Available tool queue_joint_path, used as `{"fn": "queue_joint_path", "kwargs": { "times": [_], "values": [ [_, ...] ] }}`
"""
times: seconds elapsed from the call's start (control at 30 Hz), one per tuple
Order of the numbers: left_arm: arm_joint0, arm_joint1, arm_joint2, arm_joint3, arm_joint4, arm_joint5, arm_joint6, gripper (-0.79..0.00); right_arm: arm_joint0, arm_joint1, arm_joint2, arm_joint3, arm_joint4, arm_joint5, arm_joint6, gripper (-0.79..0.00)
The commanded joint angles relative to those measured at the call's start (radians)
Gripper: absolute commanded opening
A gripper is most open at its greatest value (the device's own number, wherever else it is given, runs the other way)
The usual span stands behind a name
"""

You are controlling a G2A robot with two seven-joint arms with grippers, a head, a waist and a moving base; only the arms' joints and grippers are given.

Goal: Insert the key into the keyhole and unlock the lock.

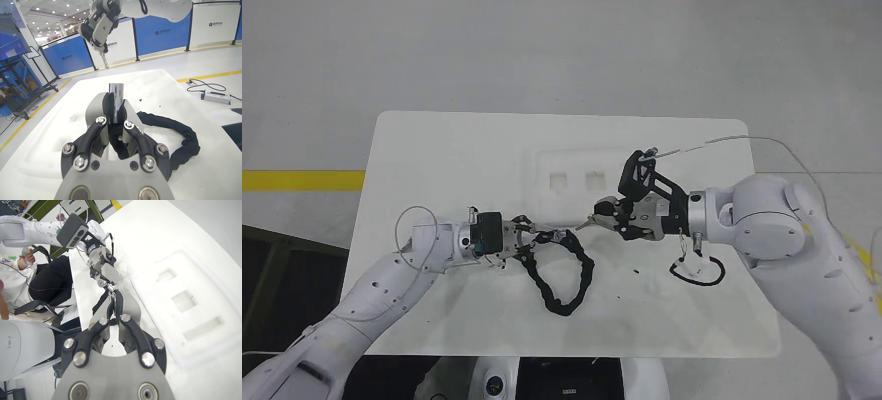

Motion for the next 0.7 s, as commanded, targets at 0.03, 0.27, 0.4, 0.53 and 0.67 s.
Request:
{"fn": "queue_joint_path", "kwargs": {
  "times": [0.03,0.27,0.4,0.53,0.67],
  "values": [
    [-0.005,-0.007,0.001,0.008,-0.011,0.017,-0.018,-0.785,0.003,-0.004,-0.014,0.000,0.005,0.004,-0.007,-0.785],
    [-0.001,-0.015,-0.009,0.006,-0.024,0.040,-0.056,-0.785,0.011,-0.012,-0.043,0.007,0.008,0.031,-0.028,-0.785],
    [0.013,-0.015,-0.018,-0.004,-0.023,0.054,-0.075,-0.785,0.013,-0.020,-0.062,0.007,-0.013,0.081,-0.063,-0.785],
    [0.028,-0.014,-0.032,-0.008,-0.034,0.069,-0.085,-0.785,0.008,-0.025,-0.071,0.007,-0.057,0.134,-0.087,-0.785],
    [0.034,-0.014,-0.038,-0.014,-0.036,0.077,-0.088,-0.785,0.007,-0.025,-0.071,0.007,-0.063,0.138,-0.090,-0.785]
  ]
}}
